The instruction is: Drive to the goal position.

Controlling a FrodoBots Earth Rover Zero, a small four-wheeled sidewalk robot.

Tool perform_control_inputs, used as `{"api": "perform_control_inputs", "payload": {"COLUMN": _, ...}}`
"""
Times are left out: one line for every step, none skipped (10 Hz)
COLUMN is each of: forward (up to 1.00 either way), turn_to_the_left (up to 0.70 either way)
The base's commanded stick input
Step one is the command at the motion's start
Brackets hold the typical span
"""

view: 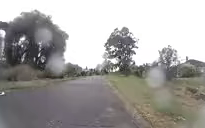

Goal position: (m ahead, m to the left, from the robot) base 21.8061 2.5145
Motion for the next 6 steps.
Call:
{"api": "perform_control_inputs", "payload": {"forward": 0.85, "turn_to_the_left": 0.0}}
{"api": "perform_control_inputs", "payload": {"forward": 0.85, "turn_to_the_left": 0.0}}
{"api": "perform_control_inputs", "payload": {"forward": 0.85, "turn_to_the_left": 0.0}}
{"api": "perform_control_inputs", "payload": {"forward": 0.85, "turn_to_the_left": 0.0}}
{"api": "perform_control_inputs", "payload": {"forward": 0.85, "turn_to_the_left": 0.0}}
{"api": "perform_control_inputs", "payload": {"forward": 0.85, "turn_to_the_left": 0.0}}
